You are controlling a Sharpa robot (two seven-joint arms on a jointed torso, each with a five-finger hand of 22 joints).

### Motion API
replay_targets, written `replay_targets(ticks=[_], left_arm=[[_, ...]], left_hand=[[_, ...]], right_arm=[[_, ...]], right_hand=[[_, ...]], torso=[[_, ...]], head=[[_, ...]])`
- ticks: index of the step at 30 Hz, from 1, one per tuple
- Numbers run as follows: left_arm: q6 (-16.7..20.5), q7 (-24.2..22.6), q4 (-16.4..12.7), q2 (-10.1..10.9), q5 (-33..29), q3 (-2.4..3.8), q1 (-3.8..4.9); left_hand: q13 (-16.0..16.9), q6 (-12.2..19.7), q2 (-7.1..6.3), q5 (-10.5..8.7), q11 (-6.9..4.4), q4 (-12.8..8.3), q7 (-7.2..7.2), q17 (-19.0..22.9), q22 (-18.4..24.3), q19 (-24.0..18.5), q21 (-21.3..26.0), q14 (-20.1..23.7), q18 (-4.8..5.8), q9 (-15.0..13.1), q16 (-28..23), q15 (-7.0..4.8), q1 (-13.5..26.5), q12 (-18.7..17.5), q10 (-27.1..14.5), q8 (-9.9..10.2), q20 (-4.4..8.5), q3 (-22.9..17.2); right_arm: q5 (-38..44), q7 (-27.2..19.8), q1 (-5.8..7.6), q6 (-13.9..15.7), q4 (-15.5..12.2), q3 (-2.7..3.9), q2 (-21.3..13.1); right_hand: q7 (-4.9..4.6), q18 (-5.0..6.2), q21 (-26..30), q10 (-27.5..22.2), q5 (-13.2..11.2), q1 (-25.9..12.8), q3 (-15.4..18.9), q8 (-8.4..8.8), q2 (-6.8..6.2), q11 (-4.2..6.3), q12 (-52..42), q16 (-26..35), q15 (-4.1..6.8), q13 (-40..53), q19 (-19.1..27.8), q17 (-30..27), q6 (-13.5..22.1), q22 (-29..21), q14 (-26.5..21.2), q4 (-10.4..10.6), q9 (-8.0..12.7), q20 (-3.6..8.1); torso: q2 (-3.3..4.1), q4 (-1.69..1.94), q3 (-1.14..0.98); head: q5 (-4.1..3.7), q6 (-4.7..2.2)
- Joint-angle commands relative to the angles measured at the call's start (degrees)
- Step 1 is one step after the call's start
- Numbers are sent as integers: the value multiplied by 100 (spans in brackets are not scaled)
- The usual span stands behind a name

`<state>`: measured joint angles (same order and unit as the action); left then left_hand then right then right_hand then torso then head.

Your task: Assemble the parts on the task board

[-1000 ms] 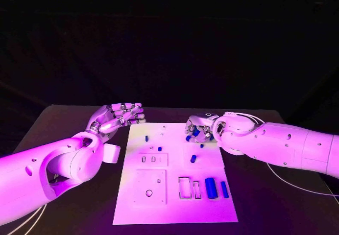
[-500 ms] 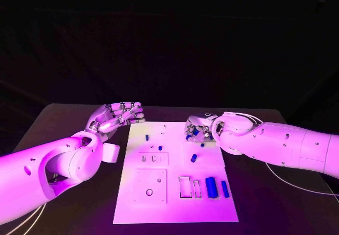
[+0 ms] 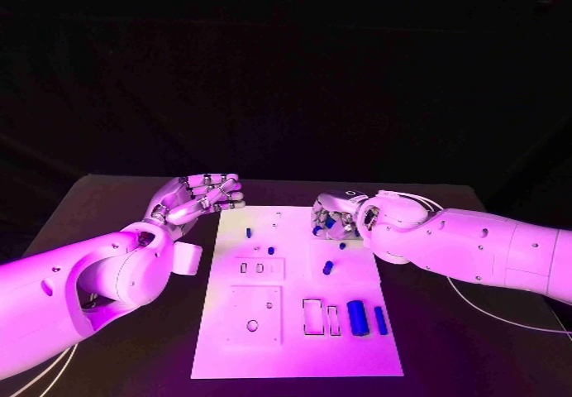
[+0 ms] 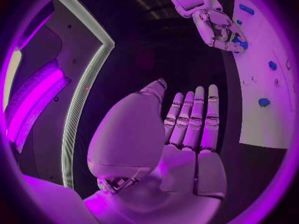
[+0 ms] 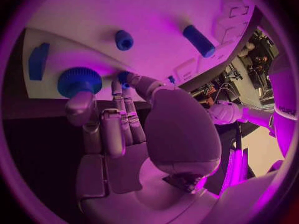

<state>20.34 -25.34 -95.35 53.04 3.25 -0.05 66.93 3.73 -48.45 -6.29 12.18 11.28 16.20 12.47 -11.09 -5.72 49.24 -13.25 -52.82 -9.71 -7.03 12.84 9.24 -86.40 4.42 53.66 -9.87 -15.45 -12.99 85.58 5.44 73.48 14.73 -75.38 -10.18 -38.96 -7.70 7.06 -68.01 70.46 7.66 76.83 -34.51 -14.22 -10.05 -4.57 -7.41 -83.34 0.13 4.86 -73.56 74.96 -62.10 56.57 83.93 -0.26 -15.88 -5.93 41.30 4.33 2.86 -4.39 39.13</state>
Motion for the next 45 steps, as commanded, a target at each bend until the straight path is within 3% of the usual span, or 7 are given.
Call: replay_targets(ticks=[1,9,17,25,30,36,45], left_arm=[[-113,-18,8,-13,-18,6,9],[-115,-15,32,-29,-18,6,10],[-114,-17,29,-36,-18,6,10],[-122,-18,14,-53,-18,6,14],[-126,-16,12,-71,-17,7,19],[-125,-13,13,-76,-15,7,25],[-128,-12,16,-80,-13,8,32]], left_hand=[[-2,-2,-42,-24,37,-7,180,-5,5,50,-18,45,-81,8,-36,14,8,-35,5,6,-1,-39],[0,-5,-32,-24,36,-18,174,-11,9,51,-17,54,-80,8,-45,15,-12,-39,7,4,-1,-60],[0,-5,-32,-24,36,-19,173,-12,10,51,-17,55,-80,8,-46,15,-14,-39,8,4,-1,-62],[0,-4,-33,-25,36,-22,174,-15,11,51,-16,58,-80,9,-50,16,-18,-41,7,4,-1,-67],[0,-4,-33,-25,36,-23,173,-16,13,50,-15,62,-80,9,-54,17,-21,-43,7,4,-2,-70],[0,-4,-33,-25,36,-23,173,-16,13,50,-15,62,-80,9,-54,17,-21,-43,7,4,-2,-70],[0,-4,-33,-25,36,-23,173,-16,13,50,-15,62,-80,9,-54,17,-21,-43,7,4,-2,-70]], right_arm=[[60,-72,-1,716,-51,2,8],[28,4,33,1340,9,17,187],[-12,68,59,1525,332,22,540],[-81,41,49,1469,665,24,928],[-152,71,16,1282,834,23,1108],[-185,91,-23,1160,939,23,1220],[-194,134,-58,1086,1047,23,1308]], right_hand=[[2,-46,-31,126,5,105,-13,-41,41,84,-16,-35,45,63,-8,16,-32,13,336,-36,-48,46],[5,-46,-55,154,85,134,-52,-93,26,92,-20,-51,57,82,2,33,-37,43,339,-118,-120,63],[4,-47,-59,152,91,139,-61,-97,27,92,-18,-53,58,83,4,36,-32,48,340,-130,-130,64],[-4,-50,-72,143,84,127,-67,-100,23,86,-9,-62,55,84,1,52,-18,68,343,-137,-143,64],[-14,-46,-62,127,74,99,-76,-100,26,75,4,-65,47,84,20,51,12,51,343,-138,-162,61],[-18,-48,-69,117,70,74,-76,-100,23,69,12,-66,41,86,21,47,32,63,342,-135,-176,57],[-22,-47,-69,103,56,52,-75,-100,17,64,23,-71,36,87,28,52,54,65,343,-135,-190,53]], torso=[[0,7,2],[4,22,13],[18,31,19],[35,36,15],[31,46,21],[41,65,34],[41,49,29]], head=[[1,-32],[-5,-90],[21,-101],[24,-94],[37,-68],[36,-53],[49,-29]])
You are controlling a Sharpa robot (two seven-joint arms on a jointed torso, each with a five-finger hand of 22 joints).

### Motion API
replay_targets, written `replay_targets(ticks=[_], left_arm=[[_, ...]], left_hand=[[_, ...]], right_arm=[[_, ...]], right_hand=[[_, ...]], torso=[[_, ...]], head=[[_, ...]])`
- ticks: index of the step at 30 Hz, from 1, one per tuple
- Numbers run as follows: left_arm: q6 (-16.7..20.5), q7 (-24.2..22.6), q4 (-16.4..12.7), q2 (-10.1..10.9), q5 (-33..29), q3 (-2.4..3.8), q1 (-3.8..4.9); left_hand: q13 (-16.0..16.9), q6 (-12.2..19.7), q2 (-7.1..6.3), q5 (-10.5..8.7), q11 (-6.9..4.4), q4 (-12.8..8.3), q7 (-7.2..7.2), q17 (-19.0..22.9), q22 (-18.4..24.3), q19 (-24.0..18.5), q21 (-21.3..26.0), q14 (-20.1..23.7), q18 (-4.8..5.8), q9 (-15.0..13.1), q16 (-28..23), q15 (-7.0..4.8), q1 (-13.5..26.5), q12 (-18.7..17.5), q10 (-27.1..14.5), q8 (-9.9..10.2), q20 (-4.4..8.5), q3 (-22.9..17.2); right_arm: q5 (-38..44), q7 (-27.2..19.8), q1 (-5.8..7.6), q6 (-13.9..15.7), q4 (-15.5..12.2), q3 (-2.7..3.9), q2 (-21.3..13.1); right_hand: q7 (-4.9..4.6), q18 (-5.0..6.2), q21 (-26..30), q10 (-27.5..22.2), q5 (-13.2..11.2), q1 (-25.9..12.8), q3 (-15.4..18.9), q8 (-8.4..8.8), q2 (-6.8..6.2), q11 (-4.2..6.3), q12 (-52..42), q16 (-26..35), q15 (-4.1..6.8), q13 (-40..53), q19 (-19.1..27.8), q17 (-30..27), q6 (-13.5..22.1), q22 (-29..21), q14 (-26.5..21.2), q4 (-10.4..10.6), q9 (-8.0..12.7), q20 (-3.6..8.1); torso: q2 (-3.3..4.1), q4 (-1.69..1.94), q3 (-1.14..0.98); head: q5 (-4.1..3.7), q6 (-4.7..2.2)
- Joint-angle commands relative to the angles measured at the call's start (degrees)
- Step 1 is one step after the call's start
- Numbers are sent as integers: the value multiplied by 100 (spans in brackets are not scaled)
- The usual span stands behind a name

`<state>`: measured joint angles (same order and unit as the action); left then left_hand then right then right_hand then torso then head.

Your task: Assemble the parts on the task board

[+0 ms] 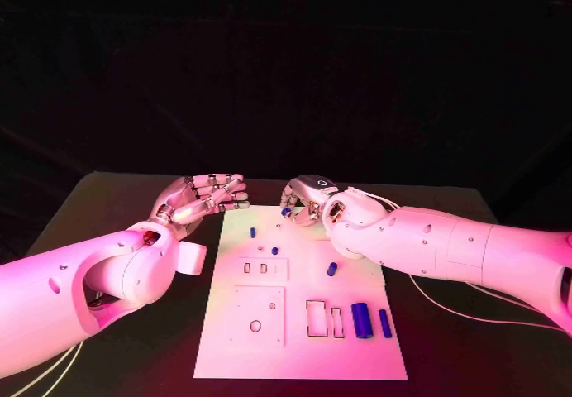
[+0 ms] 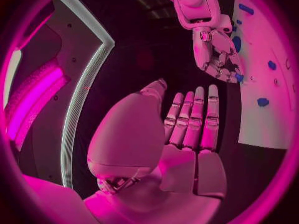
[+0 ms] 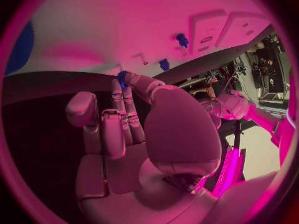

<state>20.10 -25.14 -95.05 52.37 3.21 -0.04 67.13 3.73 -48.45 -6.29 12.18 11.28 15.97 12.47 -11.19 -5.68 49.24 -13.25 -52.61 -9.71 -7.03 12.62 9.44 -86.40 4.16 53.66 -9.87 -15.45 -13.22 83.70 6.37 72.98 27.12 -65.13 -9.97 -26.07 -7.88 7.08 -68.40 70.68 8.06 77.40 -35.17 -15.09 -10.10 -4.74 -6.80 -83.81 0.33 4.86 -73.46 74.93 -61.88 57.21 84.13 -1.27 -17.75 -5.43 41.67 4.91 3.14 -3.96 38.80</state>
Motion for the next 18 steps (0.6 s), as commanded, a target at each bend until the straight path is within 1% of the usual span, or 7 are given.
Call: replay_targets(ticks=[1,4,7,9,14,18], left_arm=[[-104,-31,-15,-12,-9,7,12],[-106,-28,-15,-13,-9,7,15],[-109,-26,-14,-14,-8,8,16],[-111,-26,-14,-15,-8,8,17],[-114,-22,-11,-15,-8,8,19],[-113,-22,-12,-16,-8,8,20]], left_hand=[[0,-4,-33,-25,36,0,174,-6,8,50,-15,42,-80,9,-31,-3,-21,-16,7,4,-2,-47],[0,-3,-36,-26,37,-2,174,-9,11,48,-13,51,-79,10,-39,-1,-24,-20,6,5,-3,-53],[0,-3,-36,-26,37,-2,174,-9,11,48,-13,51,-79,10,-39,-1,-24,-20,6,5,-3,-53],[0,-3,-36,-26,37,-2,174,-9,11,48,-13,51,-79,10,-39,-1,-24,-20,6,5,-3,-53],[0,-2,-38,-27,37,-2,175,-10,13,47,-11,55,-79,11,-43,0,-24,-21,5,5,-3,-55],[0,-2,-38,-27,37,-2,175,-10,13,47,-11,55,-79,11,-43,0,-24,-21,5,5,-3,-55]], right_arm=[[-2,48,-10,-152,33,2,28],[3,65,-13,-157,70,2,55],[6,67,-15,-161,103,2,85],[7,67,-17,-160,117,2,103],[14,75,-19,-152,151,2,150],[14,76,-19,-138,198,2,192]], right_hand=[[-4,-49,-30,80,16,-6,-9,-13,21,81,-38,-24,16,86,18,55,32,1,323,-34,-3,3],[-6,-47,-25,74,11,-16,-10,-13,19,79,-33,-26,14,87,25,57,42,-6,323,-33,-10,1],[-6,-47,-25,74,11,-16,-10,-13,19,79,-33,-26,14,87,25,57,42,-6,323,-33,-10,1],[-7,-46,-23,70,7,-24,-10,-13,19,77,-30,-25,12,87,28,52,48,-7,322,-32,-14,-1],[-8,-44,-16,64,4,-34,-10,-13,18,75,-26,-31,10,87,36,63,58,-17,324,-30,-20,-3],[-10,-43,-14,57,1,-44,-12,-12,16,72,-21,-32,8,87,40,64,69,-19,324,-29,-26,-5]], torso=[[5,-11,-2],[6,-6,-4],[3,0,-2],[2,0,0],[6,-1,-4],[6,-4,3]], head=[[7,2],[8,-1],[2,-2],[8,0],[21,-10],[14,-1]])
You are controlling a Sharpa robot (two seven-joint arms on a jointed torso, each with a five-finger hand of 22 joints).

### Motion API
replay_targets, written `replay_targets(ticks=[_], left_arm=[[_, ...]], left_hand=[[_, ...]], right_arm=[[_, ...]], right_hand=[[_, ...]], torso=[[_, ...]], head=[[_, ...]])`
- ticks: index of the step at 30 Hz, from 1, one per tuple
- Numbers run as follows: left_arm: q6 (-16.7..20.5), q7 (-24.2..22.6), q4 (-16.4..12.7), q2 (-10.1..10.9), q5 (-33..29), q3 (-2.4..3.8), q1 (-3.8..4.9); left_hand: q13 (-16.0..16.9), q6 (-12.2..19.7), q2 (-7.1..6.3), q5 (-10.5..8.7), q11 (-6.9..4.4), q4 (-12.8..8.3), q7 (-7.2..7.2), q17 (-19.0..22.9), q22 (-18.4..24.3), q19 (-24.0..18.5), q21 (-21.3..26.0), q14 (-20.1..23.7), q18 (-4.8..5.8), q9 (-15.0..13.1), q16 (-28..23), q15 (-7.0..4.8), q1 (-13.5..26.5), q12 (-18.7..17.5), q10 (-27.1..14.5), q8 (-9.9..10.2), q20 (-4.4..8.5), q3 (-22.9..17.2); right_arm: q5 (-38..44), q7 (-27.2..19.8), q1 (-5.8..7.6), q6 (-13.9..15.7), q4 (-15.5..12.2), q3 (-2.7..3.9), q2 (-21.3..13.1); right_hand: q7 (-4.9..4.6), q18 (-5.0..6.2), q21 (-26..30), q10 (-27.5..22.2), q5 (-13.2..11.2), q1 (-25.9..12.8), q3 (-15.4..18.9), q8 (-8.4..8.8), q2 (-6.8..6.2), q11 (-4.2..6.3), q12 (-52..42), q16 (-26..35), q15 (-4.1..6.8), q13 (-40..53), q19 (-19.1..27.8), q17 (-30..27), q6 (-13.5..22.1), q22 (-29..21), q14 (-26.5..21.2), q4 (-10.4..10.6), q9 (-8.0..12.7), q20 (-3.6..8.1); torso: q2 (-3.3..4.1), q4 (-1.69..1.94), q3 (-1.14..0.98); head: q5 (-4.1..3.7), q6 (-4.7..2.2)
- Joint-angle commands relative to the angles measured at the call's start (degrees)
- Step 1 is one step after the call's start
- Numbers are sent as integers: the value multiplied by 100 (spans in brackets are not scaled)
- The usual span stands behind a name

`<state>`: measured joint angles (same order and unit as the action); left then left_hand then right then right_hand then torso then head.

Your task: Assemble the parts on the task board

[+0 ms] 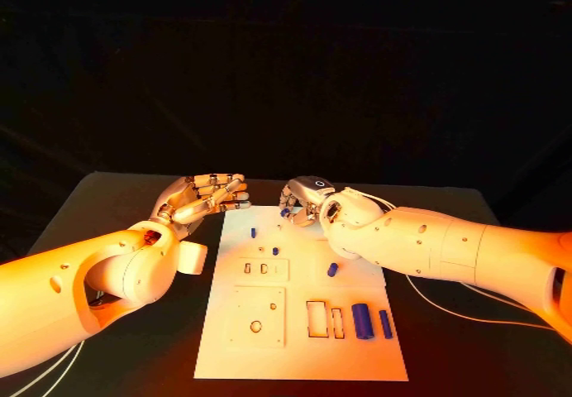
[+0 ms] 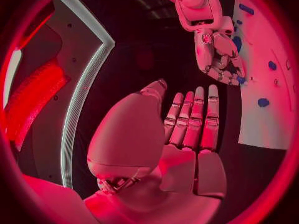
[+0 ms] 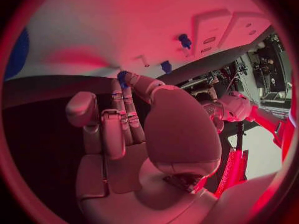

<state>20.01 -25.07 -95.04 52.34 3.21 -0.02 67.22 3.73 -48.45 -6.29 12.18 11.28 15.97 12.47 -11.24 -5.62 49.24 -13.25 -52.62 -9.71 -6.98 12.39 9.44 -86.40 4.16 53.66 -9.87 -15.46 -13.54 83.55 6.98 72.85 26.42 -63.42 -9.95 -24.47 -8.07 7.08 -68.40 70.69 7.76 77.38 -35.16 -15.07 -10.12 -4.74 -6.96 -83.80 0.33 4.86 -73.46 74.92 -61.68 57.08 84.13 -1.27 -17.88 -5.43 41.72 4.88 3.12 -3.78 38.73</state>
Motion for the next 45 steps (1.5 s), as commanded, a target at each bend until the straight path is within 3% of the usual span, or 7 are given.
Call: replay_targets(ticks=[1,10,21,29,36,41,45], left_arm=[[-104,-30,-13,-13,-8,7,11],[-106,-28,-9,-17,-7,7,14],[-103,-30,-5,-18,-5,7,18],[-104,-31,3,-16,-5,7,19],[-108,-32,25,-6,-5,7,20],[-114,-43,55,14,-7,7,19],[-120,-47,78,31,-10,7,19]], left_hand=[[0,-2,-38,-27,37,-2,175,-5,7,47,-11,55,-79,6,-20,0,-24,-21,5,5,-3,-23],[0,-2,-38,-27,37,-2,175,-5,7,47,-11,55,-79,6,-20,0,-24,-21,5,5,-3,-23],[0,-2,-38,-27,37,-2,175,-5,7,47,-11,55,-79,6,-20,0,-24,-21,5,5,-3,-23],[0,0,-44,-29,39,-3,176,-11,12,44,-8,67,-78,7,-32,3,-24,-25,4,6,-5,-31],[0,0,-44,-29,39,-3,176,-11,12,44,-8,67,-78,7,-32,3,-24,-25,4,6,-5,-31],[0,0,-44,-29,39,-3,176,-11,12,44,-8,67,-78,7,-32,3,-24,-25,4,6,-5,-31],[1,0,-47,-30,40,-3,176,-15,15,43,-6,69,-79,7,-36,3,-24,-27,5,6,-6,-35]], right_arm=[[29,16,-6,-63,38,0,42],[3,12,-20,-29,104,1,116],[-21,95,-31,-353,182,0,167],[-42,83,-36,-250,118,0,107],[-101,66,-28,-50,-331,13,-294],[-357,62,36,201,-945,42,-930],[-561,113,118,128,-1282,51,-1360]], right_hand=[[10,-43,-14,57,31,-42,-13,-14,18,72,-5,-34,8,87,40,66,49,-6,324,-29,-12,-5],[-21,-24,46,-49,22,-86,-46,6,-13,35,60,-28,-21,79,109,32,161,-82,314,-51,-54,-27],[-186,75,423,-657,-106,-266,-118,128,-188,-167,302,111,-189,-59,442,-312,544,-540,213,-51,-135,-178],[-239,161,787,-1167,-78,-289,36,242,-298,-243,281,245,-262,-109,716,-624,795,-955,120,-78,-160,-249],[-244,198,970,-1375,-6,-247,229,291,-313,-259,187,348,-272,-91,826,-855,858,-1143,50,-92,-179,-270],[-234,157,831,-1145,127,-267,302,303,-282,-221,-98,279,-241,-47,651,-728,817,-926,112,-44,-205,-248],[-163,99,626,-617,204,-491,496,416,-456,-105,-484,140,-157,66,441,-471,944,-615,192,105,-197,-186]], torso=[[2,-2,6],[5,11,8],[8,2,6],[8,-1,3],[-5,-14,4],[-13,-53,-6],[-29,-100,-22]], head=[[-3,6],[-14,-11],[1,3],[8,-4],[17,-20],[15,-47],[9,-66]])
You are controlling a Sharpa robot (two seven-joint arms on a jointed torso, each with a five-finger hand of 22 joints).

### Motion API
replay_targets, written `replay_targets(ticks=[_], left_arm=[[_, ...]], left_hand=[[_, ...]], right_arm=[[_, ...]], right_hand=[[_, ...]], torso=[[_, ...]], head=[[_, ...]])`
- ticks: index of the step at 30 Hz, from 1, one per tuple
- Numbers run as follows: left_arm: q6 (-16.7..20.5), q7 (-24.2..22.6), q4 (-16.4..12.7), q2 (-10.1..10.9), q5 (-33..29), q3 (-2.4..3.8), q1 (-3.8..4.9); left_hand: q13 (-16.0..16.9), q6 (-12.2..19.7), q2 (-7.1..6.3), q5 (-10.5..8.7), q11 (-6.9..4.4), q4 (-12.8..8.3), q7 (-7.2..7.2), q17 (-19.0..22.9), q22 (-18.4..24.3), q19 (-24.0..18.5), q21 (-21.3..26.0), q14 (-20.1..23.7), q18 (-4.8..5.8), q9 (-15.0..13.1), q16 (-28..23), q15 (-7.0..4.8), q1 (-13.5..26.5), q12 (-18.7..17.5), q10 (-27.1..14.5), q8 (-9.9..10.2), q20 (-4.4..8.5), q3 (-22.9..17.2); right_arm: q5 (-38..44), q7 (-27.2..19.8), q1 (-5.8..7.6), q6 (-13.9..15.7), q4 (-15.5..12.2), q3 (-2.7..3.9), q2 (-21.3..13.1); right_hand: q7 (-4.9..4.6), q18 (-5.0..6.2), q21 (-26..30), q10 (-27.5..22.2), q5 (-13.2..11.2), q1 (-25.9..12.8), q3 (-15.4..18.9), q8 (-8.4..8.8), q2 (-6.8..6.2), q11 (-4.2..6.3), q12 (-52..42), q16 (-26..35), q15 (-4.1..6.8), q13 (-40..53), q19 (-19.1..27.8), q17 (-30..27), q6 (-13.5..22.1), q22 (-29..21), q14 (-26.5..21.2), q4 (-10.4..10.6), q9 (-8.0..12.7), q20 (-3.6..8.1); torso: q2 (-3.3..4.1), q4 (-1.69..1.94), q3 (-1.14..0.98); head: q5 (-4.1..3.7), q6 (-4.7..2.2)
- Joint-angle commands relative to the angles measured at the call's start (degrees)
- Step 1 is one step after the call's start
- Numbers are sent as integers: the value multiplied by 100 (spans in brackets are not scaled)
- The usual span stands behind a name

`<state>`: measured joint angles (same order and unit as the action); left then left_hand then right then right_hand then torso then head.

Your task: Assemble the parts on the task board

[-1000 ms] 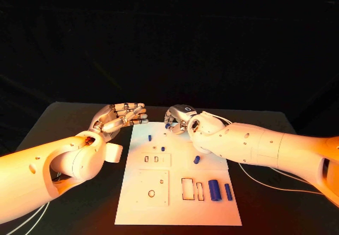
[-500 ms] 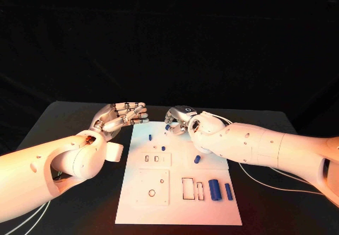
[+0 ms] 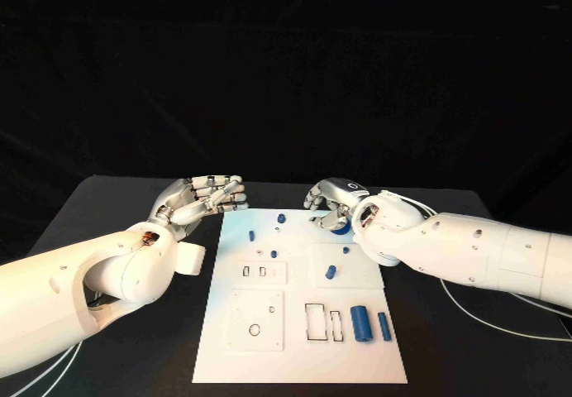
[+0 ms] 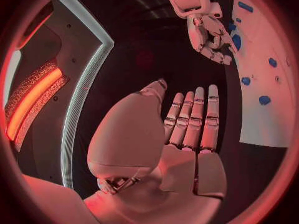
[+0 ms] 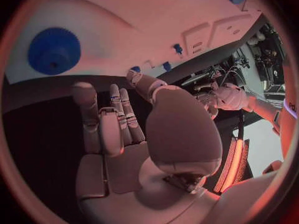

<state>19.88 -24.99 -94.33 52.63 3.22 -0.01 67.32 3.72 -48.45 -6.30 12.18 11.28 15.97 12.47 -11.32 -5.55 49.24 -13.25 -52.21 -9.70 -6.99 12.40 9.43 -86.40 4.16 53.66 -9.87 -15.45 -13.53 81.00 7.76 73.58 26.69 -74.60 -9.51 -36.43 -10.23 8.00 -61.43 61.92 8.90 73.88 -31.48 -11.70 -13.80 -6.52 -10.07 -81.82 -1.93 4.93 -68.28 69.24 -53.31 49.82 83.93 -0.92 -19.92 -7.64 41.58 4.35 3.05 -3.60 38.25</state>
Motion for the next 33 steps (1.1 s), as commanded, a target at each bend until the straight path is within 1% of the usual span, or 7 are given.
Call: replay_targets(ticks=[1,3,7,10,18,27,33], left_arm=[[-108,-55,14,5,-11,6,9],[-111,-57,28,10,-12,5,9],[-117,-57,46,10,-14,5,9],[-119,-56,56,5,-14,5,8],[-139,-48,77,-19,-15,5,8],[-149,-43,97,-35,-15,5,7],[-151,-40,103,-38,-14,5,7]], left_hand=[[1,0,-47,-30,40,-2,176,-7,8,43,-6,28,-79,8,-37,4,-24,-27,5,6,-6,-36],[1,0,-47,-30,40,-2,176,-7,8,43,-6,28,-79,8,-37,4,-24,-27,5,6,-6,-36],[1,0,-47,-30,40,-2,176,-7,8,43,-6,28,-79,8,-37,4,-24,-27,5,6,-6,-36],[1,0,-47,-30,40,-2,176,-7,8,43,-6,28,-79,8,-37,4,-24,-27,5,6,-6,-36],[1,0,-51,-31,39,-3,175,-11,11,43,-5,30,-79,8,-40,5,-24,-27,6,6,-6,-39],[1,0,-51,-31,39,-3,175,-11,11,43,-5,30,-79,8,-40,5,-24,-27,6,6,-6,-39],[1,0,-51,-31,39,-3,175,-11,11,43,-5,30,-79,8,-40,5,-24,-27,6,6,-6,-39]], right_arm=[[-388,60,75,24,-231,9,-275],[-598,119,125,-151,-323,11,-471],[-971,197,177,-491,-348,13,-716],[-1077,248,192,-728,-285,13,-798],[-1190,322,202,-1133,-17,12,-777],[-1230,330,165,-1257,270,8,-550],[-1273,331,135,-1298,361,7,-468]], right_hand=[[72,2,-83,305,132,-161,172,104,-111,93,-211,-68,87,75,-92,112,134,135,215,93,8,50],[180,-28,-183,790,206,-185,481,236,-173,253,-567,-107,211,276,-193,189,322,300,233,172,30,151],[323,-59,-257,842,315,419,2004,394,183,367,-1929,-171,321,1467,-336,313,466,524,269,484,-50,325],[152,-164,-563,298,319,817,2554,331,288,288,-3560,-456,241,3046,-573,972,284,1001,393,980,-154,203],[66,-247,-942,1378,380,1225,2985,300,286,187,-6394,-688,148,6278,-811,1607,366,1574,510,1730,-229,127],[43,-269,-1041,1704,379,1229,3061,261,343,157,-6928,-731,119,6943,-866,1746,388,1725,537,1745,-260,98],[44,-275,-1066,1761,389,1237,3049,238,380,155,-7015,-738,115,7053,-881,1767,366,1764,542,1743,-272,93]], torso=[[-20,-55,-21],[-29,-72,-30],[-38,-85,-41],[-39,-85,-51],[-32,-80,-42],[-20,-35,-31],[-23,-43,-32]], head=[[-9,-18],[-10,-16],[-10,-14],[-17,-6],[-25,0],[-52,28],[-42,53]])
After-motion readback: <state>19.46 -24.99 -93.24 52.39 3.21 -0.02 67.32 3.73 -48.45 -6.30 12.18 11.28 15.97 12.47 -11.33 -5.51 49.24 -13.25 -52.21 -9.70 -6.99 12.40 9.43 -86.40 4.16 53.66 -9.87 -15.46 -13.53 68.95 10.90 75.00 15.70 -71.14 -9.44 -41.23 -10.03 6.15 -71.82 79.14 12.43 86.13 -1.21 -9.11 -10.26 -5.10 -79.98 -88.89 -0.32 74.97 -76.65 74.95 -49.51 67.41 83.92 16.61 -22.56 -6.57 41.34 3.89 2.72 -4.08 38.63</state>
